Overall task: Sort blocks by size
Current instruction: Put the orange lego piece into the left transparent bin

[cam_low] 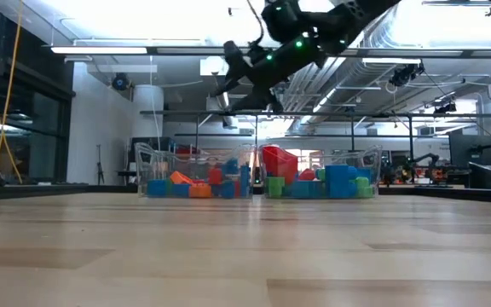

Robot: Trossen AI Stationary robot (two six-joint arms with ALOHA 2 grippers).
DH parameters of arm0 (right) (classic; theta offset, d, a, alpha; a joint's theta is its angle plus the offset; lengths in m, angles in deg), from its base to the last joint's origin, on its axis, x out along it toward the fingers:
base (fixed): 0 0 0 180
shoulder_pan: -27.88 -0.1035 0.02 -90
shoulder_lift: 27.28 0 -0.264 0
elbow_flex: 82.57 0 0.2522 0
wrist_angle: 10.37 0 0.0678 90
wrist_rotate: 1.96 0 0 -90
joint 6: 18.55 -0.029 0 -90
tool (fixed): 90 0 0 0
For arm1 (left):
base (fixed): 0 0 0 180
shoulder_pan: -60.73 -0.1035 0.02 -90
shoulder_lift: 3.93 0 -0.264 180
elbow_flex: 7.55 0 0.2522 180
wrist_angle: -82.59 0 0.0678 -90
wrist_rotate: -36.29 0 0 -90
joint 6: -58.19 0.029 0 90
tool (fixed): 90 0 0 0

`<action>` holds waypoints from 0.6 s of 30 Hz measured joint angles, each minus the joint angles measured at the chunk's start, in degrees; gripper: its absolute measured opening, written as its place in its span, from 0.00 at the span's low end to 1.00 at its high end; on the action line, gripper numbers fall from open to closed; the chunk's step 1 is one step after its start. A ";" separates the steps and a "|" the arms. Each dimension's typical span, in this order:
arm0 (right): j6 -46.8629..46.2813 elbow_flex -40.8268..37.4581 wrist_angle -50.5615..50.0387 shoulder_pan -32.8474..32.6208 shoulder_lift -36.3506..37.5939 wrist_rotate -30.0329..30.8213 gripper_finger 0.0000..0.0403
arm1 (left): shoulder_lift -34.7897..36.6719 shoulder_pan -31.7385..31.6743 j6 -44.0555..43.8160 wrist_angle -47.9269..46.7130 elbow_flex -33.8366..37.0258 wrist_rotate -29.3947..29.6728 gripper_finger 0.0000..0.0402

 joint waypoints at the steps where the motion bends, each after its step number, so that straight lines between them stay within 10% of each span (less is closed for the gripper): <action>1: -0.03 1.76 -1.96 -0.01 -0.93 -0.20 0.63 | 0.02 0.10 -0.25 -0.11 0.00 0.00 0.88; 8: 10.39 12.91 -22.10 1.68 0.12 -1.55 0.64 | 0.08 3.39 -0.41 -9.55 -0.03 1.93 0.88; 18: 16.74 19.91 -48.09 3.16 11.22 4.55 0.64 | -11.30 15.35 -9.59 -76.05 -11.25 14.13 0.87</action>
